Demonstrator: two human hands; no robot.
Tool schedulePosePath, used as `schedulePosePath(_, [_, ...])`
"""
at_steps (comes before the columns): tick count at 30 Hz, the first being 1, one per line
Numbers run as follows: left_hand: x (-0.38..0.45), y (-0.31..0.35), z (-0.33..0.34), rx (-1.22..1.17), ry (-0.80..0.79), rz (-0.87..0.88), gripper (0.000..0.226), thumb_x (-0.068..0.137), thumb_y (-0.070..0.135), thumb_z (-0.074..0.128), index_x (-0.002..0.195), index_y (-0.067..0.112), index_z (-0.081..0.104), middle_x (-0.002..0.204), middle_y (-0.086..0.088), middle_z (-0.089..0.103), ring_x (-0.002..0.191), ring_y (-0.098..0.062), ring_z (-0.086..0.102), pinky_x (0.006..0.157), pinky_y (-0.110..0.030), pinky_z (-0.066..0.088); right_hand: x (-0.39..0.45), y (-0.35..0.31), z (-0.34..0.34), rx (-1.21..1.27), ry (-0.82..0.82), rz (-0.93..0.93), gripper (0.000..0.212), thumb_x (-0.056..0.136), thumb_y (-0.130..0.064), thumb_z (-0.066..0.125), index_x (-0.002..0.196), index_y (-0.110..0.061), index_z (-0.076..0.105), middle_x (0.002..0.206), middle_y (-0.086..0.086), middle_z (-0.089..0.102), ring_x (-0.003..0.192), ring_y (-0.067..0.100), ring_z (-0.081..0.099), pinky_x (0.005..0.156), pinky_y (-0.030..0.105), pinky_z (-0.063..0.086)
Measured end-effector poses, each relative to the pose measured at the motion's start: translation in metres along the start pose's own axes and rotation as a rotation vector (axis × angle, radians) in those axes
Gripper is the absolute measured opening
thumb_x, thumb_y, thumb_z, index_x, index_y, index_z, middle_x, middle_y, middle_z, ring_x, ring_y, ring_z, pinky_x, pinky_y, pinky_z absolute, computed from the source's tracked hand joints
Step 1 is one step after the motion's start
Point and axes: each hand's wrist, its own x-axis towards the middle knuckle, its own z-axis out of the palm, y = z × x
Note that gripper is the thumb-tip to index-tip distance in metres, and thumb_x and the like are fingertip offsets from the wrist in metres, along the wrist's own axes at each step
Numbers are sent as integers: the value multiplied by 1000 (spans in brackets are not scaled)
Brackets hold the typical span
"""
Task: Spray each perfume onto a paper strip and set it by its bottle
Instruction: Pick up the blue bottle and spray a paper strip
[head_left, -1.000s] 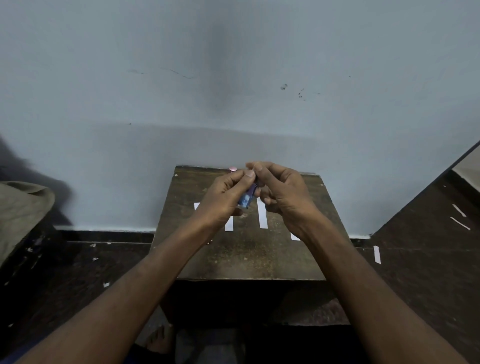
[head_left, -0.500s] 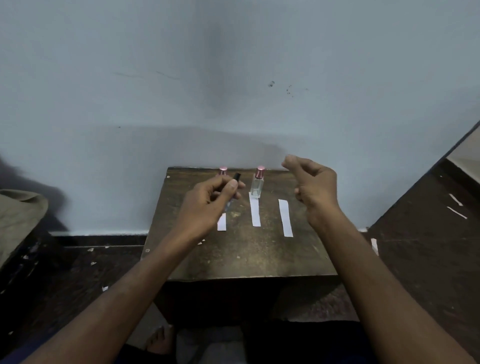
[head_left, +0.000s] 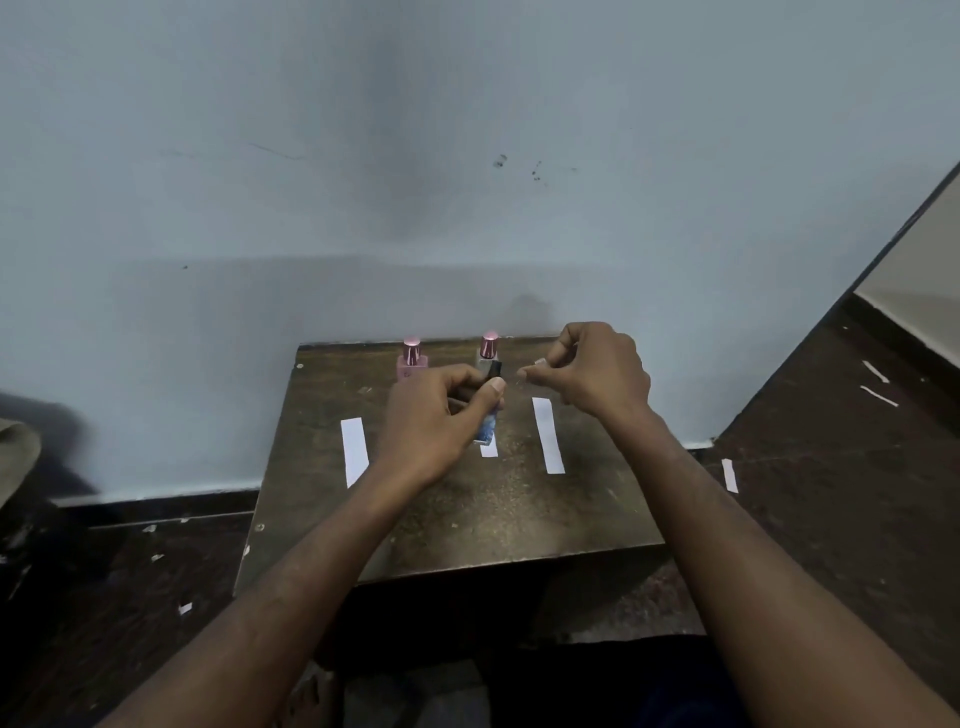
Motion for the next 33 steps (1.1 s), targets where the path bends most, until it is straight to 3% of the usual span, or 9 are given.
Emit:
schedulePosePath(4, [-4, -4, 7, 41, 29, -18, 19, 100, 44, 68, 100, 30, 81, 86, 21, 76, 82, 12, 70, 69, -8, 54, 10, 17, 4, -45, 10, 39, 36, 79, -54, 87, 74, -25, 66, 68, -11, 73, 69, 12, 71, 65, 29, 50])
schedulePosePath(6, [-5, -8, 9, 62, 29, -20, 21, 97, 46, 70, 104, 29, 82, 90, 18, 78, 81, 9, 72, 75, -17, 61, 14, 25, 5, -68, 24, 60, 31, 82, -50, 85, 77, -26, 66, 72, -11, 73, 72, 14, 71, 64, 28, 46])
schedulePosePath(11, [-5, -12, 12, 46, 4, -34, 22, 91, 48, 77, 104, 31, 82, 91, 19, 79, 82, 6, 74, 82, -32, 66, 22, 41, 8, -232, -33, 113, 2, 84, -25, 70, 85, -23, 68, 87, -6, 72, 89, 23, 67, 66, 30, 42])
schedulePosePath(14, [-3, -7, 14, 47, -3, -25, 15, 90, 47, 79, 97, 34, 79, 85, 23, 77, 78, 10, 72, 79, -27, 65, 26, 45, 10, -318, -71, 108, 13, 85, -18, 59, 91, -23, 69, 90, -3, 71, 90, 26, 65, 69, 31, 44])
schedulePosePath(22, [-2, -5, 18, 26, 21, -18, 24, 87, 56, 78, 97, 34, 77, 88, 21, 78, 79, 6, 74, 78, -34, 67, 28, 49, 14, -420, -121, 80, 14, 84, -26, 71, 97, -23, 69, 99, 1, 70, 89, 25, 63, 69, 32, 44])
schedulePosePath(25, [-5, -3, 16, 28, 46, -14, 22, 87, 54, 79, 97, 33, 78, 91, 21, 78, 78, 5, 74, 79, -34, 66, 22, 37, 0, -494, -84, 66, 31, 85, -36, 75, 112, -22, 67, 108, 3, 70, 97, 28, 65, 73, 33, 44])
schedulePosePath(28, [-5, -3, 12, 60, 113, 0, 19, 88, 51, 80, 96, 34, 80, 90, 22, 78, 75, 6, 73, 78, -31, 65, 4, 10, -12, -177, 68, -100, 29, 93, -46, 73, 113, -26, 71, 98, -3, 76, 88, 21, 73, 73, 32, 53])
schedulePosePath(31, [-2, -4, 6, 79, 175, 3, 19, 87, 51, 81, 95, 34, 81, 85, 21, 78, 71, 9, 72, 73, -30, 65, -27, -25, -17, 439, -227, -123, 27, 99, -46, 70, 106, -21, 78, 92, 1, 80, 68, 20, 78, 63, 30, 60])
schedulePosePath(33, [-2, -5, 4, 108, 186, 2, 22, 87, 55, 80, 96, 35, 80, 85, 22, 77, 69, 10, 71, 71, -31, 65, -41, -36, -18, 495, -334, -168, 24, 99, -38, 74, 103, -15, 80, 86, 4, 81, 69, 21, 78, 62, 29, 62])
